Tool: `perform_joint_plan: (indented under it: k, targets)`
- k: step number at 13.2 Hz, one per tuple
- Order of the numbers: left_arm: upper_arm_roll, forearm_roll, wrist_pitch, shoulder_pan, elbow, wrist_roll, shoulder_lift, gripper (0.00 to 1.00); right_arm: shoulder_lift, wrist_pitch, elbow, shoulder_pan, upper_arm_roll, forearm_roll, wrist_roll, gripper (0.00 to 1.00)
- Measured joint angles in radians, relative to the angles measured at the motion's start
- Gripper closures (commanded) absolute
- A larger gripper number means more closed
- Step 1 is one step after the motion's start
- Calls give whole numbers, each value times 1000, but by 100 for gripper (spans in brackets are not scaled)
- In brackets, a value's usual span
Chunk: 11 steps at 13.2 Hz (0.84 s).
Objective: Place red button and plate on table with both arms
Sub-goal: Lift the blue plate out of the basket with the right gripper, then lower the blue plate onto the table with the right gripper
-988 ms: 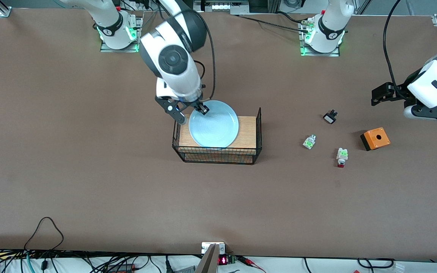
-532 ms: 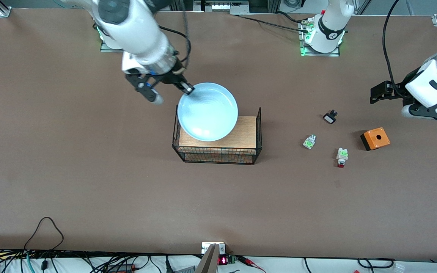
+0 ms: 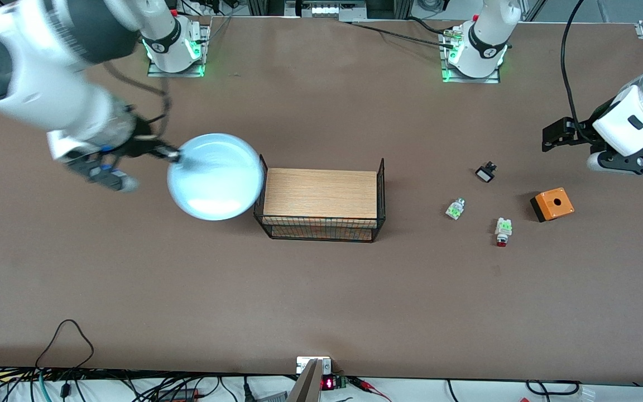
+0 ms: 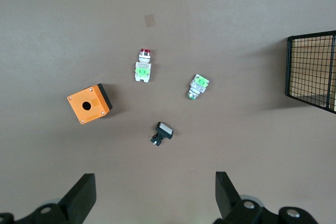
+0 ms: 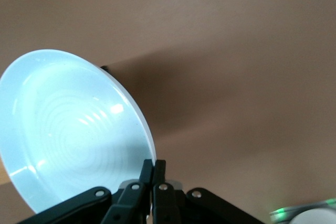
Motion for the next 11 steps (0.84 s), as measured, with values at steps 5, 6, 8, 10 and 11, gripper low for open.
perform_joint_plan:
  k: [5, 6, 8, 10, 11]
  targets:
    - [-2, 1, 0, 0, 0, 0, 0, 0, 20, 17, -91, -168, -2, -75, -363, 100]
    - [-2, 1, 0, -1, 0, 0, 0, 0, 27, 57, -126, -195, -2, -80, -431, 100]
    - [-2, 1, 0, -1, 0, 0, 0, 0, 40, 158, -215, -230, -2, -80, -521, 100]
    - [-2, 1, 0, -1, 0, 0, 0, 0, 49, 296, -330, -241, -1, -82, -589, 100]
    - [-4, 1, 0, -1, 0, 0, 0, 0, 55, 384, -395, -249, -1, -82, -628, 100]
